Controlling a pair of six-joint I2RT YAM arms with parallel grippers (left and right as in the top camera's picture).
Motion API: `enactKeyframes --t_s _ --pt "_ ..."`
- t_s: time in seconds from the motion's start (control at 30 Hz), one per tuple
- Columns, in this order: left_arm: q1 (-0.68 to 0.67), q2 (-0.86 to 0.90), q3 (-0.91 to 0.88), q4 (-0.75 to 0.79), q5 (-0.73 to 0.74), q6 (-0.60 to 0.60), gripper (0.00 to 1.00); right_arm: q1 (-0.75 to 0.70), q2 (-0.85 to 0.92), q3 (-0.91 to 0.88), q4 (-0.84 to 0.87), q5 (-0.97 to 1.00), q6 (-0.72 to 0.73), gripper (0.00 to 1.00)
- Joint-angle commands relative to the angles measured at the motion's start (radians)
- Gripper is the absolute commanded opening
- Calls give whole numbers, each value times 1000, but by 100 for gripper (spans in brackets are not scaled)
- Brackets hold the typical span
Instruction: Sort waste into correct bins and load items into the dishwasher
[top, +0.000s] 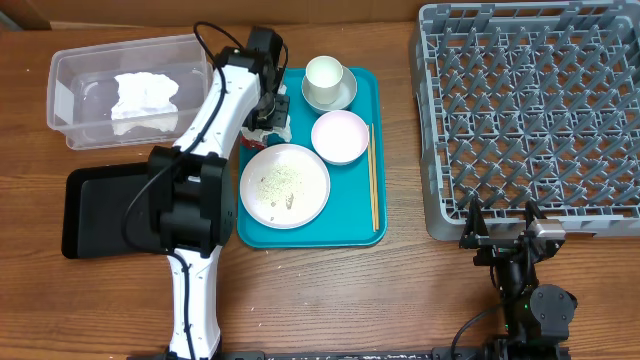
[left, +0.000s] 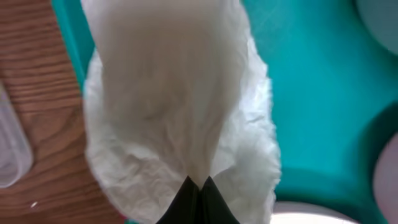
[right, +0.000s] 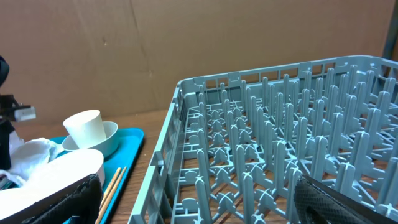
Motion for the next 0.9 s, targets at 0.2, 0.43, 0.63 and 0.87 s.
enactKeyframes --t_s 0.2,0.43,0.63,0.87 --pt "-1 8 154 -93 -10 -23 4 5 -10 -11 3 10 0 100" --pt "1 6 230 -133 3 -31 4 5 -10 -11 3 10 0 100" --pt "35 -10 415 -194 -11 -55 4 5 -10 -11 3 10 0 100" --pt "124 -31 531 -223 -88 -128 4 5 -10 -11 3 10 0 100"
